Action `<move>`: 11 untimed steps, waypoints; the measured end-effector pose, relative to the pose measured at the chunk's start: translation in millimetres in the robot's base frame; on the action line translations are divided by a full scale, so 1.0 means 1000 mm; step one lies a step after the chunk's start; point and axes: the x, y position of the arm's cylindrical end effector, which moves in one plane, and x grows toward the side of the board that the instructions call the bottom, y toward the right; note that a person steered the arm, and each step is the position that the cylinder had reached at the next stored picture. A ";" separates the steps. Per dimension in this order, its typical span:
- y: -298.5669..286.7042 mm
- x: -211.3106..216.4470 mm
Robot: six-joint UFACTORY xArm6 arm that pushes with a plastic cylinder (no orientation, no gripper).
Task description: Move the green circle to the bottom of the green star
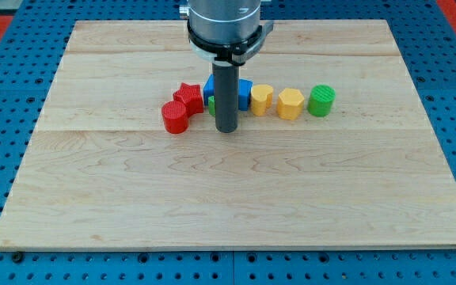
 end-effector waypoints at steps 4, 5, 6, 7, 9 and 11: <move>0.112 -0.088; 0.075 -0.054; 0.079 -0.052; 0.128 -0.087; 0.153 -0.075; 0.139 -0.017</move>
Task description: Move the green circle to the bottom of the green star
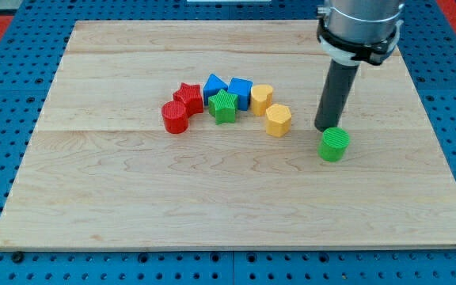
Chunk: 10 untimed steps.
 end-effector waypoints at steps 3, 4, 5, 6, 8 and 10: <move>-0.072 0.052; 0.018 0.089; -0.024 0.124; -0.063 0.118; -0.127 0.043; -0.166 0.074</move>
